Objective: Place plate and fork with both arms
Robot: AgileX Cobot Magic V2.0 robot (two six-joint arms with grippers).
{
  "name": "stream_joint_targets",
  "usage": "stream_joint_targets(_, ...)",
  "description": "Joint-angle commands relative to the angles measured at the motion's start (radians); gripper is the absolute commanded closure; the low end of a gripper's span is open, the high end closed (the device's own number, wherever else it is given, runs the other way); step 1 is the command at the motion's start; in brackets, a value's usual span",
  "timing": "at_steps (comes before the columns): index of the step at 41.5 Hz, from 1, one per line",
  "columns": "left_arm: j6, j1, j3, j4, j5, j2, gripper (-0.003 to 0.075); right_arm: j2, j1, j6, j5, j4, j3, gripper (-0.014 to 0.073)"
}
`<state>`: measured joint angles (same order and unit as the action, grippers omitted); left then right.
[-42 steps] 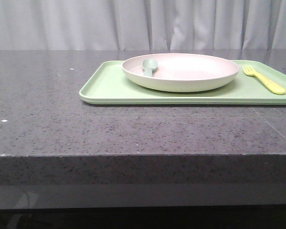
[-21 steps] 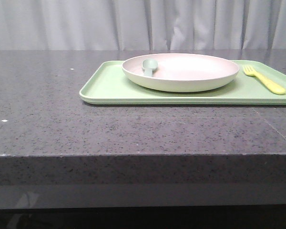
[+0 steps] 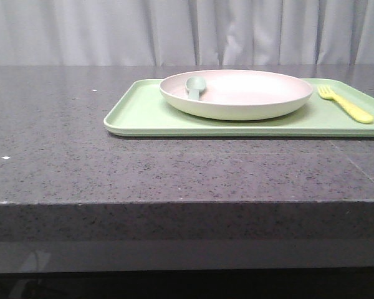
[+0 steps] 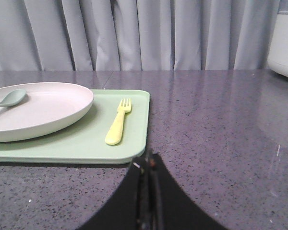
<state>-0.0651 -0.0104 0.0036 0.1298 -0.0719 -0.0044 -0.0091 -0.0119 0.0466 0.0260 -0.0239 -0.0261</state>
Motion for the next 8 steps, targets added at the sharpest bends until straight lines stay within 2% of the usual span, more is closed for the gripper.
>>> stream_joint_targets(1,0.009,-0.002,0.007,0.007,0.084,-0.023,0.0741,-0.020,-0.004,-0.009,-0.088,-0.004,0.004,0.0682)
stream_joint_targets(8,0.009,-0.002,0.007,0.007,0.084,-0.023,0.0741,-0.020,-0.004,-0.009,-0.088,-0.004,0.004,0.0682)
